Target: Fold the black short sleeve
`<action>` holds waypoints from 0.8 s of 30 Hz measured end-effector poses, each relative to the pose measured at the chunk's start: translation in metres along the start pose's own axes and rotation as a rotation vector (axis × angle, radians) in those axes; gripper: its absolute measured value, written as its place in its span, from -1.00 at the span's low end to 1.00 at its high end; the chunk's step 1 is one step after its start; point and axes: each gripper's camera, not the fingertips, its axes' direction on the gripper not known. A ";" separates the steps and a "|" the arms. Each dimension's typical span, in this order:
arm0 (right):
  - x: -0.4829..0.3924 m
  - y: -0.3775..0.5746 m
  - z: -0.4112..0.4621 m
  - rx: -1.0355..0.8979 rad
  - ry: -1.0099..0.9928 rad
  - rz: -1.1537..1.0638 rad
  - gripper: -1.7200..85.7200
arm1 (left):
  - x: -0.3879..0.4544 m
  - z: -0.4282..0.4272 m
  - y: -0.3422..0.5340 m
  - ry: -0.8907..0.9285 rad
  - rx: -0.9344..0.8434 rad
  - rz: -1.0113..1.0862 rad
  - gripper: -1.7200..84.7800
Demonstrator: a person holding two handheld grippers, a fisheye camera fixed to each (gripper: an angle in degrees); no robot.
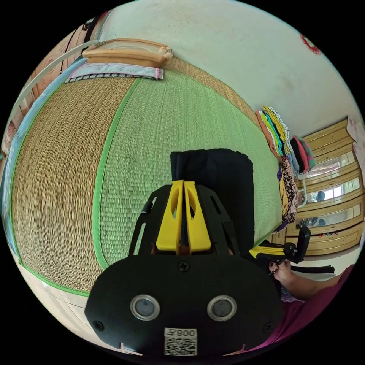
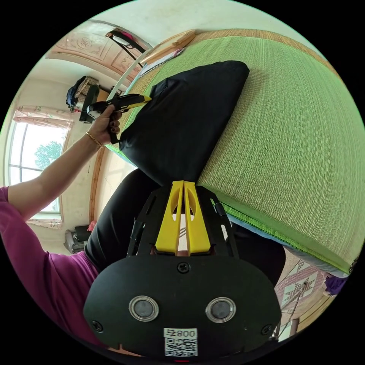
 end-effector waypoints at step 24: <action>0.072 0.036 -0.037 0.021 -0.112 0.107 -0.96 | 0.008 -0.009 0.163 0.027 -0.069 0.004 -0.96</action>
